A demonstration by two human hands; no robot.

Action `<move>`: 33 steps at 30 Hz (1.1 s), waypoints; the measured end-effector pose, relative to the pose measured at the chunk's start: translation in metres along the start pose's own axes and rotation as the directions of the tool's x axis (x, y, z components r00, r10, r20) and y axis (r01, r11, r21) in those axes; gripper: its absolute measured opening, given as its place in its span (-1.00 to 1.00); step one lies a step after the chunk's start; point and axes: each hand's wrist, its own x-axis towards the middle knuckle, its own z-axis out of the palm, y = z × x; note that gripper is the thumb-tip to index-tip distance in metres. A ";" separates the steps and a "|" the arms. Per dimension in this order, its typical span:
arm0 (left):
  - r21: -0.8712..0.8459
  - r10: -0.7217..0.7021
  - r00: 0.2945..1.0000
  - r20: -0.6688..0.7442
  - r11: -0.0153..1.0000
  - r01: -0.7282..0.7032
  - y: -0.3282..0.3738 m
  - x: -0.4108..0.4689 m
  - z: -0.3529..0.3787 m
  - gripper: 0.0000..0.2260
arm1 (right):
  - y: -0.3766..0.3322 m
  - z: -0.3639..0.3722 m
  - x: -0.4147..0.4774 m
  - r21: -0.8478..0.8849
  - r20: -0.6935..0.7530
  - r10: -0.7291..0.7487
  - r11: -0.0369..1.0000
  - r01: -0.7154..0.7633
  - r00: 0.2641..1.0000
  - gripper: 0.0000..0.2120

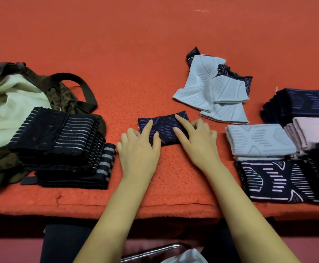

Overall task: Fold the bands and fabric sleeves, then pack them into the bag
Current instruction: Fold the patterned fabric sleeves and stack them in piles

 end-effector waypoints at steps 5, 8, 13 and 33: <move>-0.063 -0.008 0.999 0.037 0.998 0.011 0.000 0.000 -0.002 -0.60 | 0.001 -0.003 -0.001 0.221 -0.020 -0.012 0.975 0.016 1.000 -0.63; -0.061 -0.001 1.000 0.015 0.998 0.002 0.000 0.001 -0.003 -0.53 | 0.001 -0.003 -0.002 0.405 -0.067 0.020 0.914 0.009 0.998 -0.59; -0.043 -0.014 0.999 0.050 0.999 0.016 0.000 0.005 -0.003 -0.59 | 0.006 -0.001 -0.002 0.401 -0.084 0.001 0.915 0.033 0.996 -0.69; -0.291 0.064 0.988 0.139 0.957 -0.021 -0.002 0.011 -0.012 -0.63 | 0.002 -0.005 -0.003 0.390 -0.066 -0.028 0.919 0.052 0.997 -0.68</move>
